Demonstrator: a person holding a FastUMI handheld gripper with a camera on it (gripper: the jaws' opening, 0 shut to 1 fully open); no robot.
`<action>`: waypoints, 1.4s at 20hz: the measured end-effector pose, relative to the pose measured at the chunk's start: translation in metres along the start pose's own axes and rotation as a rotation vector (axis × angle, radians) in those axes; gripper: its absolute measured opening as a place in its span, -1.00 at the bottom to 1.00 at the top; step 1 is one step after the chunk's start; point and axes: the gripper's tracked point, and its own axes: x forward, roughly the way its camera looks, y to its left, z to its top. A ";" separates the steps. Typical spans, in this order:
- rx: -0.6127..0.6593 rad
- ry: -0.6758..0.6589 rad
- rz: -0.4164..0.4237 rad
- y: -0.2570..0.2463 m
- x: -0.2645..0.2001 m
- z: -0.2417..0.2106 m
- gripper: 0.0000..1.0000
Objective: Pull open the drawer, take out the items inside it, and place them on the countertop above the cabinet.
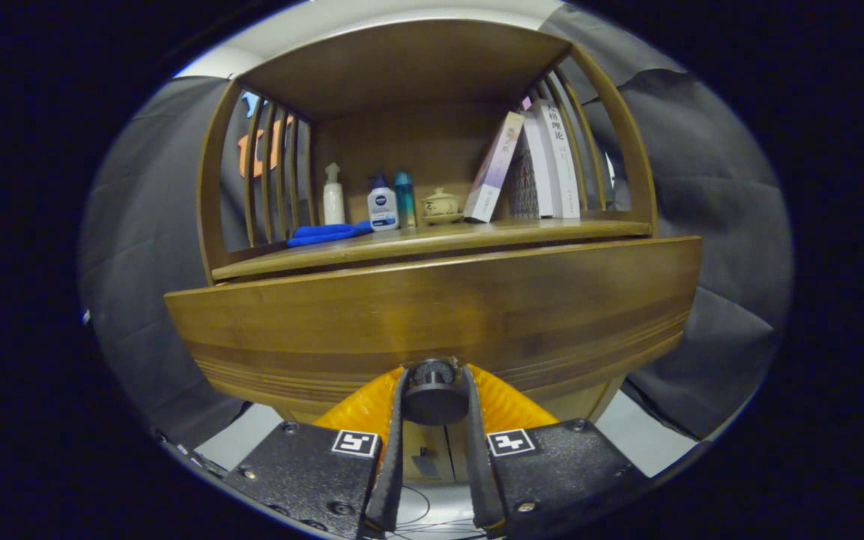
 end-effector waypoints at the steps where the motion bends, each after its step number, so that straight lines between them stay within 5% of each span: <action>1: 0.000 -0.001 0.001 0.000 -0.006 -0.001 -0.20; 28: 0.014 -0.019 0.025 -0.008 -0.108 -0.038 -0.21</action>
